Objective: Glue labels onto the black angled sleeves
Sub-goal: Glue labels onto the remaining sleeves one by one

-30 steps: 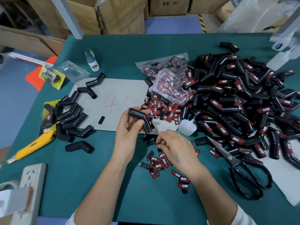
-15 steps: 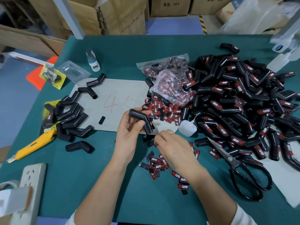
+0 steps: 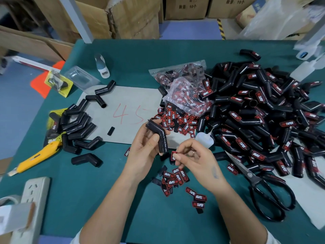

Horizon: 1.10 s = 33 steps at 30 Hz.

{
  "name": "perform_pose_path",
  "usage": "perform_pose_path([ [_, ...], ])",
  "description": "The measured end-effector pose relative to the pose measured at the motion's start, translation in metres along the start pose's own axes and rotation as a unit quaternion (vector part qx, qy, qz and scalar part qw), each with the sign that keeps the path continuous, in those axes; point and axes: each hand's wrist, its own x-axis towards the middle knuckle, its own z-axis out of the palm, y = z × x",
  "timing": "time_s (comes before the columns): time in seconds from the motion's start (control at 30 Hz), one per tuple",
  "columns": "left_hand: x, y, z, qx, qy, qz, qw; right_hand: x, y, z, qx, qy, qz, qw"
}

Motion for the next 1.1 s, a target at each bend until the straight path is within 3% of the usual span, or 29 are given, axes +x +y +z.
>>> perform_pose_path([
  [0.1,-0.003,-0.003,-0.001,0.021,-0.014,-0.011,1.000,-0.003,-0.007,0.007,0.113,-0.008,0.018,0.993],
  [0.4,-0.009,-0.001,0.004,0.074,-0.077,-0.027,0.994,0.000,-0.007,0.008,0.218,0.007,0.070,0.973],
  [1.1,-0.007,-0.001,0.005,0.055,-0.065,-0.036,0.996,0.007,-0.006,0.016,0.259,0.016,0.085,0.962],
])
